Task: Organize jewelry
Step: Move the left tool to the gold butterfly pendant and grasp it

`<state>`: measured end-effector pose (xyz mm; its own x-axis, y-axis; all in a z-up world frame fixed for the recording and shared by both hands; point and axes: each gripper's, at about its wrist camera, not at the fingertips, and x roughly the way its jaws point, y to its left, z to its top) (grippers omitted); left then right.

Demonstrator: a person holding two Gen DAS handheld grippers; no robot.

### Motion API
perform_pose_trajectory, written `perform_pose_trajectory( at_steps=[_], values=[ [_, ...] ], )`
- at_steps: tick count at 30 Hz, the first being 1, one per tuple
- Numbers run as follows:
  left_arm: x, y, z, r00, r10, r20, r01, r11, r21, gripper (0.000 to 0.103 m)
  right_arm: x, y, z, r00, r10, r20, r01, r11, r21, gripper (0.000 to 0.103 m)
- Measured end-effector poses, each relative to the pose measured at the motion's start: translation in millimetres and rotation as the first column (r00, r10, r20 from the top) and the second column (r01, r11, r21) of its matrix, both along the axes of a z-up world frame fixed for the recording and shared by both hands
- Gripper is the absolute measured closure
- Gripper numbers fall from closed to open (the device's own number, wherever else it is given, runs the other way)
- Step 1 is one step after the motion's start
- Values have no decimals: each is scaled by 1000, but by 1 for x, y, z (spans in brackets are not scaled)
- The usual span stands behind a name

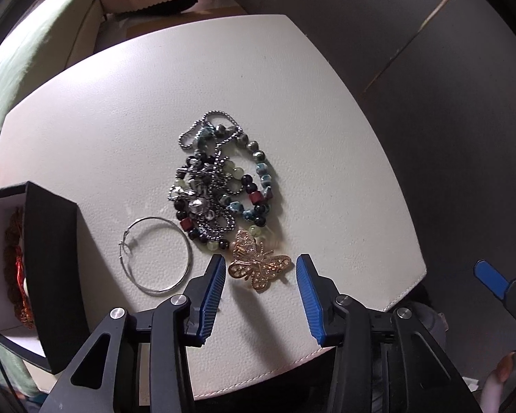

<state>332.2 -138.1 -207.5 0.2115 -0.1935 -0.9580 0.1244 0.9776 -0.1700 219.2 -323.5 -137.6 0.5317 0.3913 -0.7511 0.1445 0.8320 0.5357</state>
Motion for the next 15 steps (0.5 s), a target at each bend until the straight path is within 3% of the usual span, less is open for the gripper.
perform_pose_trajectory(
  at_steps=[5,7,15],
  values=[
    [-4,-7,-9,1000,-24,15,24,998,55,59,1,3,-1,1000,9,-6,-9,1000,2,8],
    [-5,-7,-9,999,-22,28,20,998,66,69,1,4,0,1000,8,-6,-8,1000,0,8],
    [-12,20,12,999,20,49,-19,1000,-22,71,7,15,1,999,31,-7,-31,1000,3,8]
  ],
)
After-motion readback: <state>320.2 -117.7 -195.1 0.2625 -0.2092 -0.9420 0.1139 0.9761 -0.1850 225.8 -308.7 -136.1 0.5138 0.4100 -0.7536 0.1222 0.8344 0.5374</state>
